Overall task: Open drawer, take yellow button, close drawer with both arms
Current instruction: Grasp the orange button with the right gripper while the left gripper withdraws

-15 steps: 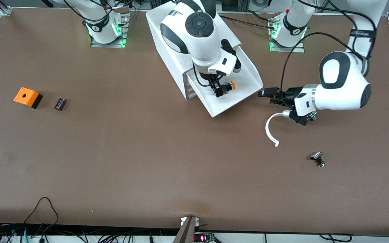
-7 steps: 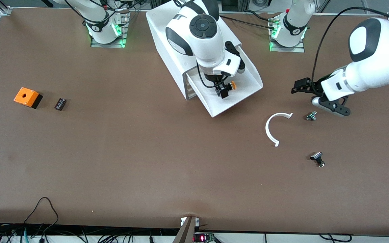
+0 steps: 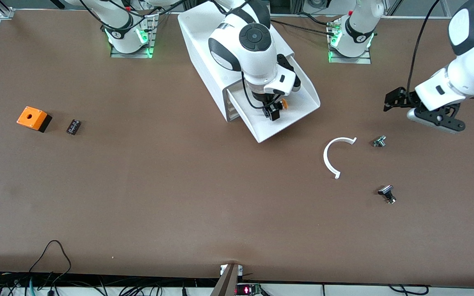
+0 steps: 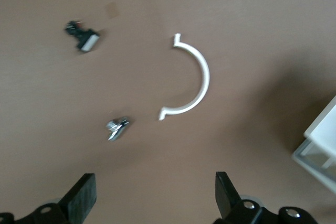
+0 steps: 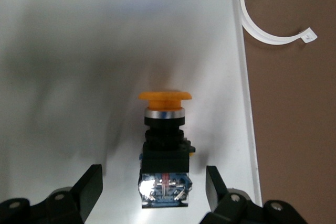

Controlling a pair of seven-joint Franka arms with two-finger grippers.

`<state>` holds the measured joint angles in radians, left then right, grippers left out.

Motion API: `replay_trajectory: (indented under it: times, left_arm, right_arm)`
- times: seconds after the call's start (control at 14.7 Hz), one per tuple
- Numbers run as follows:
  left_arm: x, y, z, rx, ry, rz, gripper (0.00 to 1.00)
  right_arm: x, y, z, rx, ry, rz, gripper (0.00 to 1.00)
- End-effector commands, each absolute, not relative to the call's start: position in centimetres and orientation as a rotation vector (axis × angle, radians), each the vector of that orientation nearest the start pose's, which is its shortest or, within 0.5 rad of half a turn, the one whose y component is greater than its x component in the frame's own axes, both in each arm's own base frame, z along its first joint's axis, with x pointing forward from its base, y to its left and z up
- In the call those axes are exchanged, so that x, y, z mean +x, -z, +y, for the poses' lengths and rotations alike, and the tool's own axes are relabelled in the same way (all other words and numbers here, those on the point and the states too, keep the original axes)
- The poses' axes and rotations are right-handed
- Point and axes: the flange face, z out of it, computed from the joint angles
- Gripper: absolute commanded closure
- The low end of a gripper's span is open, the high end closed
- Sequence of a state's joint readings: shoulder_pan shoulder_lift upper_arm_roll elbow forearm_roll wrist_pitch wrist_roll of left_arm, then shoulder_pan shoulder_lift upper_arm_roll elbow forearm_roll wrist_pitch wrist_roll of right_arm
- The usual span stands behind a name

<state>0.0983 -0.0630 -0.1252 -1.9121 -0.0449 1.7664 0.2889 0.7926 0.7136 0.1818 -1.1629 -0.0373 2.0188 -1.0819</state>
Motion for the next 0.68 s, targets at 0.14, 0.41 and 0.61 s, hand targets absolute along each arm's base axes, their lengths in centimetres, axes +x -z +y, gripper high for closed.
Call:
replay_trajectory:
  times: [0.14, 0.41, 0.61]
  left_arm:
    - [52.4, -55.6, 0.6, -3.129, -0.170, 0.183, 0.00]
    - [52.1, -56.5, 2.0, -3.127, -0.146, 0.087, 0.00]
    - [51.9, -56.6, 2.7, -3.126, -0.143, 0.025, 0.00]
  right_arm:
    - [45.8, -39.0, 62.2, 1.650, -0.313, 2.687, 0.38]
    - [45.8, -38.7, 62.1, 1.627, -0.300, 2.676, 0.67]
    - [45.9, -38.9, 62.0, 1.628, -0.301, 2.665, 0.77]
